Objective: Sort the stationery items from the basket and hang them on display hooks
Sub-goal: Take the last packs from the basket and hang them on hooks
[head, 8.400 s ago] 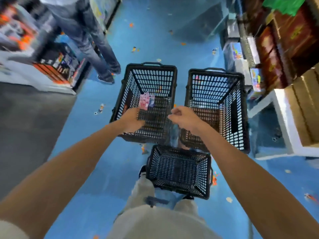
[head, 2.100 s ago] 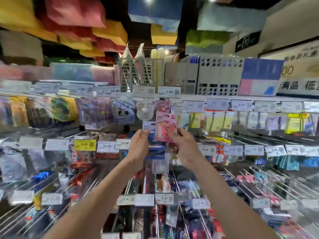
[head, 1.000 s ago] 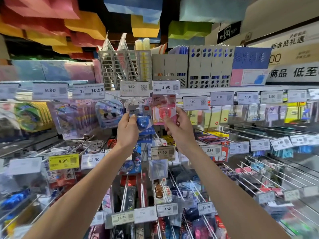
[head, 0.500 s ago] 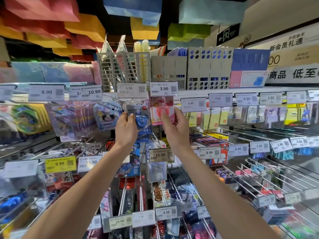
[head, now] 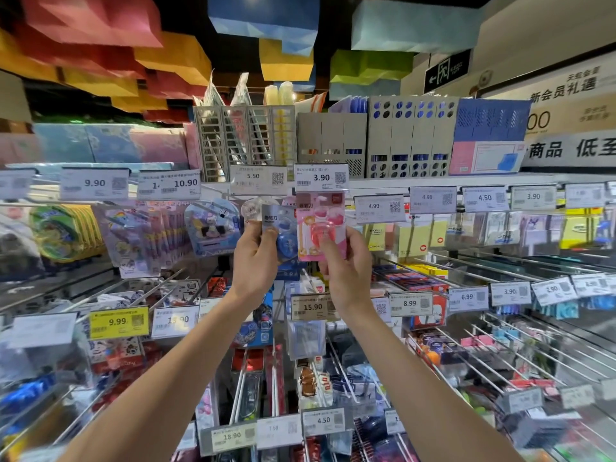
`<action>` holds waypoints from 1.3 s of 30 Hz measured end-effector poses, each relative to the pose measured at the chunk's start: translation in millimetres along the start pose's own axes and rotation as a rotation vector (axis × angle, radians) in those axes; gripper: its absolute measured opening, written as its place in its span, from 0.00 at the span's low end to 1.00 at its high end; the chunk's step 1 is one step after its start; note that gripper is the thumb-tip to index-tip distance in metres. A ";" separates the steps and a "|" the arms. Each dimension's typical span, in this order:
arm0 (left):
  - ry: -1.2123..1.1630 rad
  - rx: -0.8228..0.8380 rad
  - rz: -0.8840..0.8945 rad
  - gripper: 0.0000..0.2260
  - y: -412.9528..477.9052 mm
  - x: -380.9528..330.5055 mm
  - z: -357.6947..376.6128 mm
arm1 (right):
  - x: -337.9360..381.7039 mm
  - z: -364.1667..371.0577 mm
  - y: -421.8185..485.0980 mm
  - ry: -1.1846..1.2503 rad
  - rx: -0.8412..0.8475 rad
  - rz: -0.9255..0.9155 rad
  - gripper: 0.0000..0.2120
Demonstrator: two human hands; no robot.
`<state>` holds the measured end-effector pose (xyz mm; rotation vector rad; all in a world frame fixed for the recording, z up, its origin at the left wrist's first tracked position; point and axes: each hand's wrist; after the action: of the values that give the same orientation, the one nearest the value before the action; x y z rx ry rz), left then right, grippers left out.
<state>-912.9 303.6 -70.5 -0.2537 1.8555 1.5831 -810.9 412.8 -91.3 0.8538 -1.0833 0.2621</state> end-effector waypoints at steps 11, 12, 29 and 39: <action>-0.138 0.130 -0.193 0.33 -9.7 -2.7 10.3 | 2.7 -9.3 -2.4 -0.422 0.062 0.053 0.21; -0.145 0.140 -0.182 0.33 -11.0 -4.1 10.5 | 5.1 -9.3 -1.5 -0.460 0.057 0.052 0.24; -0.014 0.209 0.171 0.34 -16.5 -18.2 -1.0 | 107.6 -25.7 22.6 -1.051 -0.270 -0.718 0.22; 0.042 0.243 0.200 0.27 -12.3 -27.6 3.3 | 134.7 -32.9 62.2 -1.008 -0.026 -0.616 0.11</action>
<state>-884.2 296.2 -63.9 0.0077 2.1377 1.4699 -760.8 449.7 47.4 1.2904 -1.6509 -0.7818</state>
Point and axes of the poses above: each hand's wrist, its own y-axis towards the middle knuckle, its own z-axis out of the palm, x = y × z, and after that the axes turned 15 degrees about z, right-handed
